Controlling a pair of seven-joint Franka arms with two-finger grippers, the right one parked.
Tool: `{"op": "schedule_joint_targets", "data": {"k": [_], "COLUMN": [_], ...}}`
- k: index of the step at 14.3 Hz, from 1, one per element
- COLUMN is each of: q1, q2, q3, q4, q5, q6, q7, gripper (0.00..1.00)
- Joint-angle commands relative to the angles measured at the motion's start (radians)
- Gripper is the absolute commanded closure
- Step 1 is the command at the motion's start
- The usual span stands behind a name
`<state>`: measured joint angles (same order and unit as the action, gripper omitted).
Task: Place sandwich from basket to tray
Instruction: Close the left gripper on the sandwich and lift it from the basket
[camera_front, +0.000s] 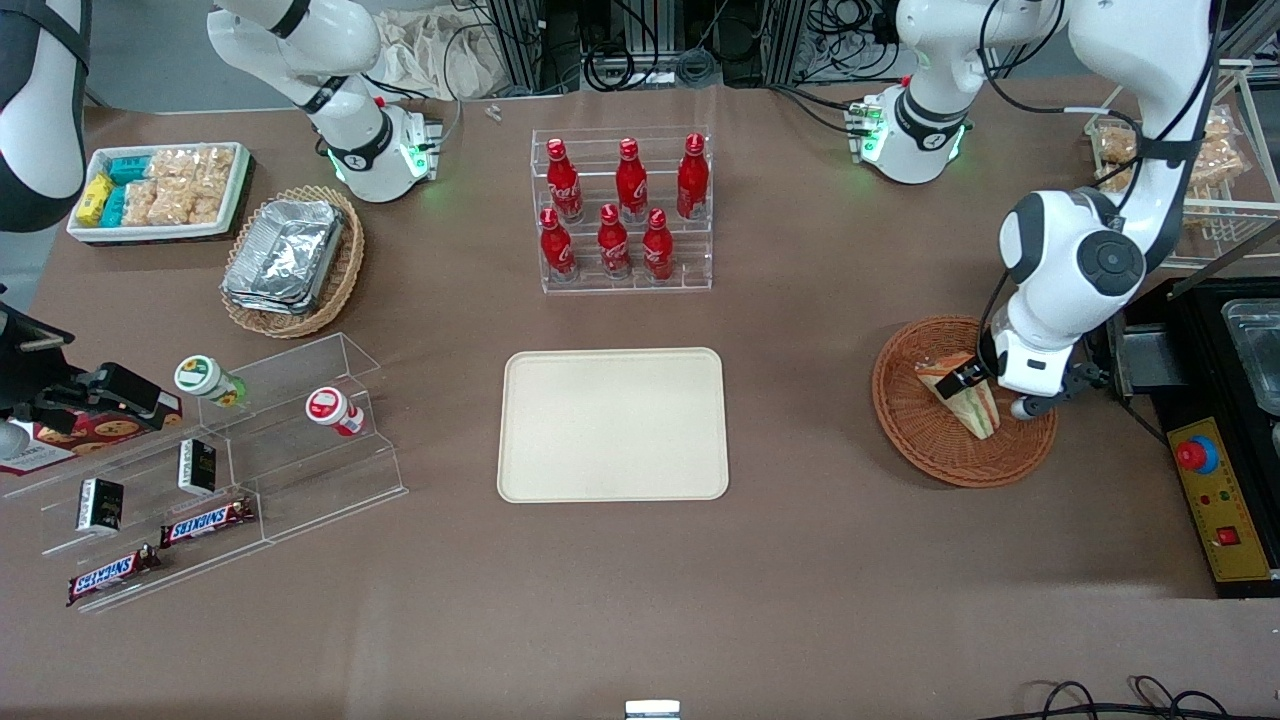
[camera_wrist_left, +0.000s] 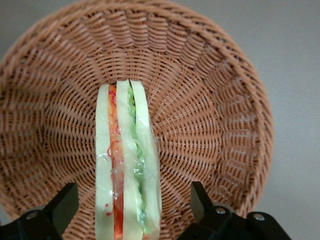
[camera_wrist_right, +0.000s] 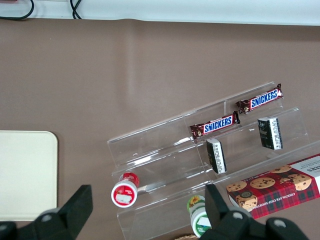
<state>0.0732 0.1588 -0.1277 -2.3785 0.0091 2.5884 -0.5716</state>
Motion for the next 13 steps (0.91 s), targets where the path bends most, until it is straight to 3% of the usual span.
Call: {"op": "schedule_joint_targets", "data": {"k": [1,2,3,4,9,13], "q1": [0.020,0.022,0.022,0.022,0.020,0.019], "q2": [0.018,0.019,0.019,0.016,-0.048,-0.090], "q3": [-0.001,-0.001,-0.001,-0.003,-0.006,-0.009], "q4": [-0.042,-0.042,-0.041,-0.039,-0.002,0.250], "q5": [-0.004,-0.004,-0.004,-0.004,-0.003,0.008], "q6": [0.084,0.084,0.084,0.084,0.023,-0.395], "q7": [-0.019,-0.019,-0.019,-0.014,-0.041,-0.028], "gripper": [0.04,0.23,0.55,0.98,1.00,1.00]}}
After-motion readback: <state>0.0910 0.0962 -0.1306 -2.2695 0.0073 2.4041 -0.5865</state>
